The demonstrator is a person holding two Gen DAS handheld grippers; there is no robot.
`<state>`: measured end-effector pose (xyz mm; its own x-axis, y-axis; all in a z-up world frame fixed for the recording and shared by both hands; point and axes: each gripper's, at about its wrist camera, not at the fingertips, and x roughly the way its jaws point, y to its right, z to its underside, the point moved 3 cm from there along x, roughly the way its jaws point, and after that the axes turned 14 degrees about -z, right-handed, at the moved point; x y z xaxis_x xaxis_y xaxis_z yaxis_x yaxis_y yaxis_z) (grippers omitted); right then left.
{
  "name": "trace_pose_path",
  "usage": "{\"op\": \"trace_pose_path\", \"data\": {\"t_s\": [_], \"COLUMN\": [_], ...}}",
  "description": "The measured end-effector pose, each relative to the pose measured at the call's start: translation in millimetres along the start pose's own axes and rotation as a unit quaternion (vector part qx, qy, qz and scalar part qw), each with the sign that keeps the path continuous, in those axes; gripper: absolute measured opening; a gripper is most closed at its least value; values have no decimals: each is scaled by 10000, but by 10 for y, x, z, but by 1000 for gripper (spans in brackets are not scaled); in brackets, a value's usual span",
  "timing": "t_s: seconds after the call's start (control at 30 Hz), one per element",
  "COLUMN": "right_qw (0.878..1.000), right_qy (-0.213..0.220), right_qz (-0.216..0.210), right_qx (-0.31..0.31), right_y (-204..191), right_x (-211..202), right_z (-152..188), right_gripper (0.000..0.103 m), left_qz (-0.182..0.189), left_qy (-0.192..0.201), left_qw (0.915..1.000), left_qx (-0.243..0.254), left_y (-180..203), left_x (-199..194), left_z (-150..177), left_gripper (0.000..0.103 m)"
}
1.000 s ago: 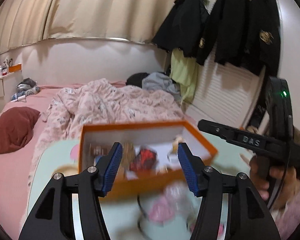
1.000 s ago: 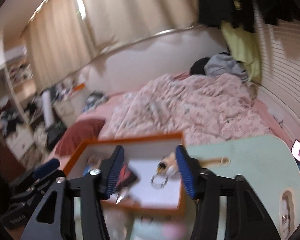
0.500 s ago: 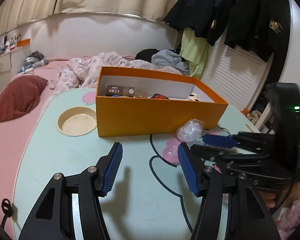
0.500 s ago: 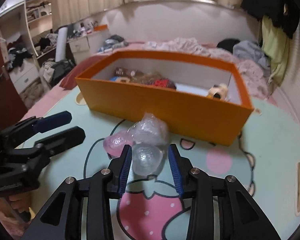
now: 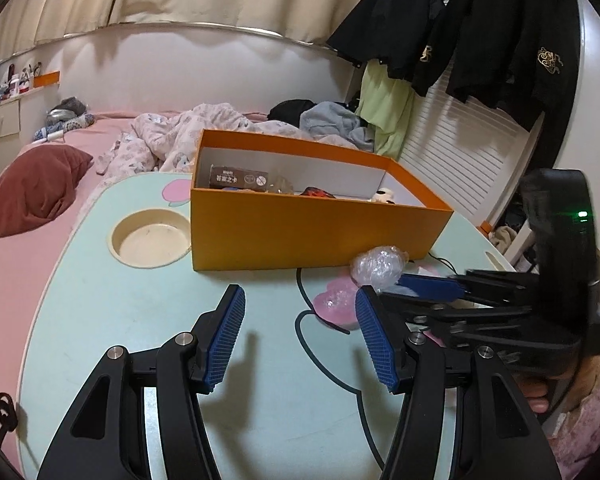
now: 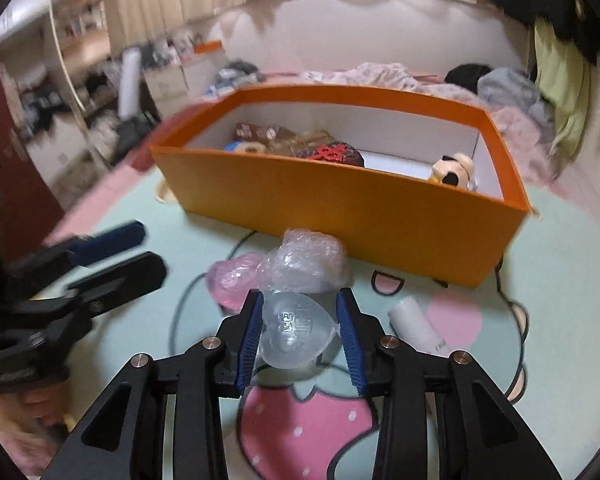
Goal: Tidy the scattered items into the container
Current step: 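Grasp the clear heart case with the right gripper while the left gripper grasps the clear plastic bag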
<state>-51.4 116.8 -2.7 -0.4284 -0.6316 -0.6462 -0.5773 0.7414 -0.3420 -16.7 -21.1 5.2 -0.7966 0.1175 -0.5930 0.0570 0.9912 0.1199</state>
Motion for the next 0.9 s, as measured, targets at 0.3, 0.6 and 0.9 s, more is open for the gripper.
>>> {"op": "trace_pose_path", "data": {"t_s": [0.3, 0.6, 0.9], "right_qw": [9934, 9892, 9864], "right_qy": [1041, 1324, 1424], "right_qz": [-74, -296, -510], "right_qx": [466, 562, 646], "right_y": [375, 448, 511], "right_x": [-640, -821, -909], "right_z": [82, 134, 207], "right_gripper": [36, 36, 36], "left_qz": [-161, -444, -730], "left_qy": [294, -83, -783], "left_qw": [9961, 9853, 9798], "left_qx": [811, 1646, 1688], "left_y": [511, 1153, 1212], "left_x": [-7, 235, 562], "left_z": [-6, -108, -100], "left_gripper": [58, 58, 35]}}
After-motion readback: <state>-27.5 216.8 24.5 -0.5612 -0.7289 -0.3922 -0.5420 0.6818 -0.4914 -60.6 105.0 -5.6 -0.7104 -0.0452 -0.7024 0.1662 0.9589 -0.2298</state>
